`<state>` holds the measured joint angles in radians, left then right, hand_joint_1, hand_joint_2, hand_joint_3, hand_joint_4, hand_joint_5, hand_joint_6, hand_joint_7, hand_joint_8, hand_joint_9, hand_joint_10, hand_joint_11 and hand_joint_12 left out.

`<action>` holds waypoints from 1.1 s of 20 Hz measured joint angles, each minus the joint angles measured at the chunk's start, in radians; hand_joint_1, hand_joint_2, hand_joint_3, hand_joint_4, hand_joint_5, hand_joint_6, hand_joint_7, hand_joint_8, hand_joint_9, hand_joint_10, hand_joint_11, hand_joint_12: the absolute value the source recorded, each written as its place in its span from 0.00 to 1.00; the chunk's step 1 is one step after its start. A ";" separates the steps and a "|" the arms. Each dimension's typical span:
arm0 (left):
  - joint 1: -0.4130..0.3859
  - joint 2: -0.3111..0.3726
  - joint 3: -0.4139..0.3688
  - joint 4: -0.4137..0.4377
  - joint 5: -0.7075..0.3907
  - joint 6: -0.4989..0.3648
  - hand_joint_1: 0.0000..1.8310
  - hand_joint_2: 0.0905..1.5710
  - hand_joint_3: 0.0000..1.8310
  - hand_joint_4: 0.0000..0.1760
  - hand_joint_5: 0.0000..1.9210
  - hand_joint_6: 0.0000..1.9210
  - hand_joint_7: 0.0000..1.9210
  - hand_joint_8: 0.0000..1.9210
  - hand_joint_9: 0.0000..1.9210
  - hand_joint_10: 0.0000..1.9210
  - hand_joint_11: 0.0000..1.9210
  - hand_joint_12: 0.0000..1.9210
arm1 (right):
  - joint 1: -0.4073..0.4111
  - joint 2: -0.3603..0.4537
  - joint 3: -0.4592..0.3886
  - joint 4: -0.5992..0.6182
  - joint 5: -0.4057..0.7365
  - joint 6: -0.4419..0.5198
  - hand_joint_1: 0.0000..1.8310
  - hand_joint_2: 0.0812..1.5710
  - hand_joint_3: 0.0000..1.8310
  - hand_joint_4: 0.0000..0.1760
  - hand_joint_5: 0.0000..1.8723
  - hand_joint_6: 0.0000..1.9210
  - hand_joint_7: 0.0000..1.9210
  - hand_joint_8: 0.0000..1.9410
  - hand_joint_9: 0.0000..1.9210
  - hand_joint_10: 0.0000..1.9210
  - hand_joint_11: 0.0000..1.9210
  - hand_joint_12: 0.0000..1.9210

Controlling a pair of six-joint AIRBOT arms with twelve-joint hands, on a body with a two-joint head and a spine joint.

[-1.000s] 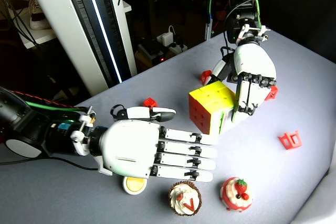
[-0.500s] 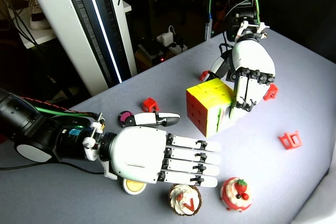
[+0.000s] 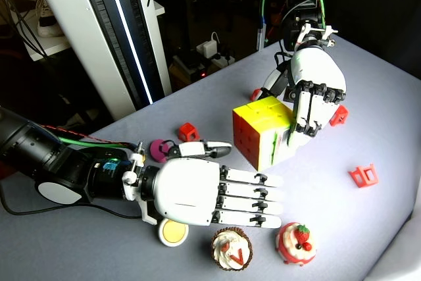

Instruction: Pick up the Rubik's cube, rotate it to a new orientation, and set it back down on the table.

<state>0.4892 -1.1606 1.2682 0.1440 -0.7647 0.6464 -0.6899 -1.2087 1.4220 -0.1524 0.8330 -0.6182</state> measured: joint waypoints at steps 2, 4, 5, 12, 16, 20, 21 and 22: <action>0.000 0.000 0.000 0.003 -0.001 0.000 0.65 0.56 0.38 0.00 0.41 0.66 0.43 0.97 0.61 1.00 0.66 1.00 | 0.008 -0.002 0.000 -0.011 0.000 0.000 0.00 0.76 0.00 0.00 0.06 0.02 0.05 0.02 0.02 0.01 0.00 0.00; 0.000 0.000 0.000 0.002 -0.001 0.000 0.67 0.58 0.32 0.00 0.43 0.61 0.41 0.90 0.49 1.00 0.54 1.00 | 0.012 -0.003 0.000 -0.018 -0.002 0.000 0.00 0.74 0.00 0.00 0.12 0.04 0.12 0.01 0.06 0.11 0.00 0.12; 0.000 0.000 0.000 0.003 -0.002 0.000 0.67 0.57 0.32 0.00 0.43 0.60 0.41 0.88 0.44 1.00 0.48 1.00 | 0.014 -0.003 0.000 -0.019 -0.001 0.000 0.00 0.73 0.00 0.00 0.14 0.05 0.15 0.01 0.06 0.15 0.00 0.28; 0.000 0.000 0.000 0.002 -0.002 0.003 0.66 0.62 0.28 0.00 0.38 0.65 0.40 0.90 0.47 1.00 0.50 1.00 | 0.014 -0.005 -0.008 -0.050 0.029 0.000 0.00 0.75 0.00 0.00 0.06 0.00 0.09 0.00 0.00 0.18 0.00 0.17; 0.005 0.000 0.001 -0.003 0.007 0.005 0.66 0.43 0.61 0.00 0.43 0.79 0.46 0.96 0.51 1.00 0.55 1.00 | 0.014 -0.005 -0.014 -0.054 0.050 0.000 0.00 0.76 0.00 0.00 0.08 0.01 0.04 0.00 0.00 0.02 0.00 0.00; 0.005 0.000 0.003 -0.011 0.012 0.008 0.65 0.74 0.10 0.00 0.36 0.62 0.39 0.88 0.42 1.00 0.46 1.00 | 0.014 -0.005 -0.030 -0.056 0.068 0.000 0.00 0.78 0.01 0.00 0.07 0.01 0.03 0.00 0.00 0.00 0.00 0.00; 0.005 0.000 0.003 -0.014 0.013 0.010 0.66 0.76 0.04 0.00 0.39 0.58 0.40 0.85 0.38 0.98 0.41 1.00 | 0.014 -0.005 -0.037 -0.053 0.075 0.000 0.00 0.78 0.01 0.00 0.09 0.01 0.03 0.00 0.00 0.00 0.00 0.00; 0.005 0.000 0.003 -0.020 0.013 0.011 0.66 0.77 0.02 0.00 0.40 0.57 0.39 0.87 0.41 1.00 0.44 1.00 | 0.014 -0.004 -0.039 -0.053 0.082 0.000 0.00 0.77 0.01 0.00 0.07 0.01 0.04 0.01 0.01 0.01 0.00 0.00</action>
<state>0.4946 -1.1606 1.2716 0.1242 -0.7513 0.6571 -0.6754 -1.2129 1.3830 -0.2054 0.9146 -0.6182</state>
